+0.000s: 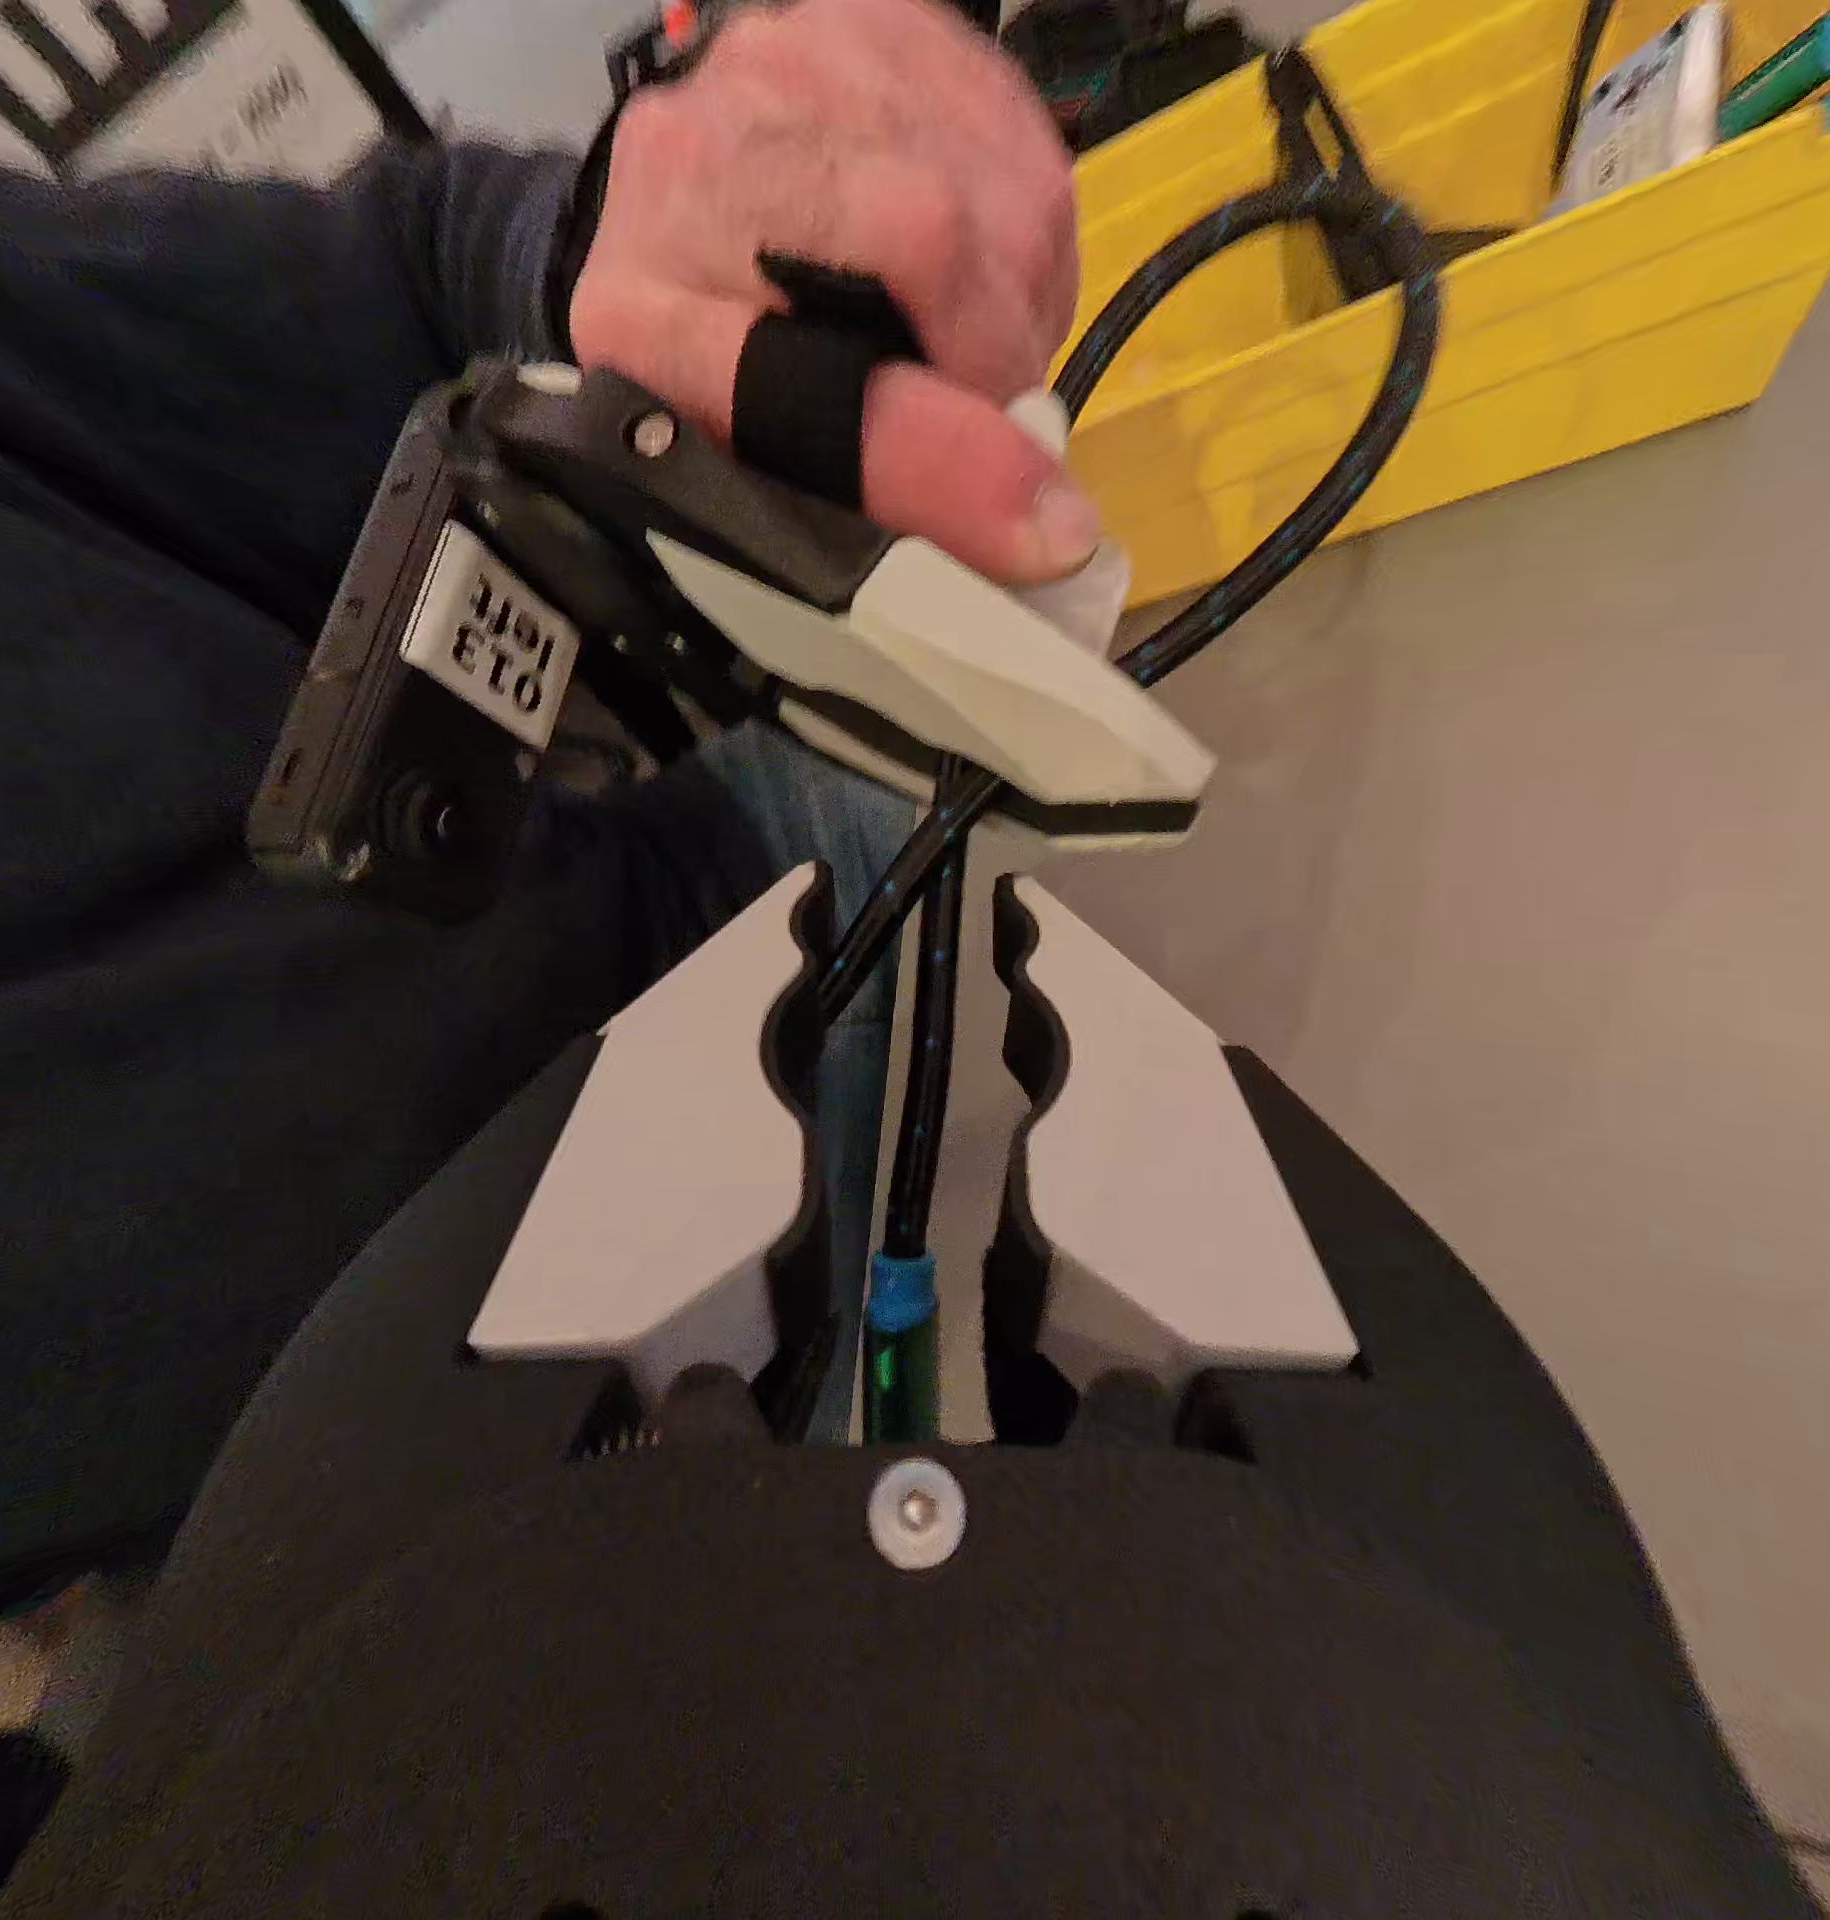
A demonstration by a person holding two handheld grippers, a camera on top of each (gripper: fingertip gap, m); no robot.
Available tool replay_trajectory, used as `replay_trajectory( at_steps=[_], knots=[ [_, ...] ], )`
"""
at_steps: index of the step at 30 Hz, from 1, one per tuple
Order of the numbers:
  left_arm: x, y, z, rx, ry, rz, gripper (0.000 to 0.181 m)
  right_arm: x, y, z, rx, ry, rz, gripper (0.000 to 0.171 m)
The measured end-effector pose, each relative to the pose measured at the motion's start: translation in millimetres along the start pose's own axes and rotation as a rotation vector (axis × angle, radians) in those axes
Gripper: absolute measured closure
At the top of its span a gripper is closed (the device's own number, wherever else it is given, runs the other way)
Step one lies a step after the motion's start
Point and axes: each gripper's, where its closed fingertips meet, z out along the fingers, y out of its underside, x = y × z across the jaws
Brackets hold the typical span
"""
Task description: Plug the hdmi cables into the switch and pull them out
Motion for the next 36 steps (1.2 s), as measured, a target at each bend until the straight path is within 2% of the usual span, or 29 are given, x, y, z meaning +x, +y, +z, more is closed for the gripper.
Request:
replay_trajectory(
  at_steps=[2, 3, 6, 8, 9, 12, 14, 18, 21, 24, 27, 29, 30, 32, 36],
  knots=[
    [-4.1, -3.2, -3.2, 0.011, -0.048, 0.023, 0.179, -5.5, 7.2, -1.4, -0.07, 0.024, 0.004, 0.136],
    [-4.7, -4.6, -4.0, 0.011, -0.057, 0.039, 0.178, -8.7, 11.1, -1.3, -0.104, 0.027, 0.004, 0.144],
    [-11.5, -5.0, -5.5, -0.003, -0.093, 0.08, 0.179, -11.7, 21.7, -2.1, -0.163, 0.047, 0.032, 0.142],
    [-15.4, -6.0, -8.0, 0.01, -0.107, 0.067, 0.178, -18.8, 25.5, -4.4, -0.166, 0.027, 0.012, 0.146],
    [-16.7, -9.0, -10.5, 0.036, -0.105, 0.029, 0.178, -24.8, 25.8, -5.2, -0.158, 0.006, -0.022, 0.155],
    [-25.0, -19.3, -21.8, 0.14, -0.089, -0.134, 0.178, -41.0, 19.6, -7.0, -0.098, -0.061, -0.104, 0.164],
    [-31.8, -31.2, -32.9, 0.249, -0.051, -0.251, 0.178, -62.4, 14.1, -8.9, -0.042, -0.17, -0.198, 0.166],
    [-36.6, -62.7, -61.0, 0.527, 0.137, -0.513, 0.178, -101.7, 13.6, -9.9, -0.022, -0.36, -0.365, 0.165],
    [-37.0, -75.3, -72.3, 0.689, 0.308, -0.81, 0.178, -110.9, 9.5, -11.1, -0.003, -0.42, -0.415, 0.165],
    [-28.3, -57.5, -56.8, 0.561, 0.26, -0.793, 0.179, -86.1, 9.1, -7.1, -0.029, -0.315, -0.332, 0.164],
    [-13.8, -36.7, -40.1, 0.339, 0.153, -0.558, 0.18, -58.4, 13.5, -4.4, -0.071, -0.174, -0.257, 0.156],
    [-7.1, -22.1, -30.0, 0.222, 0.1, -0.455, 0.179, -41.6, 13.5, -5.4, -0.093, -0.076, -0.215, 0.131],
    [-5.0, -17.2, -26.6, 0.188, 0.069, -0.412, 0.179, -33.6, 11.8, -8.1, -0.096, -0.022, -0.208, 0.125],
    [-1.1, -10.3, -21.3, 0.133, 0.035, -0.373, 0.179, -20.4, 10.3, -15.6, -0.111, 0.071, -0.198, 0.128],
    [1.8, 0.0, -16.1, 0.059, -0.023, -0.281, 0.179, -13.8, -6.9, -38.4, -0.032, 0.161, -0.187, 0.113]
  ],
)
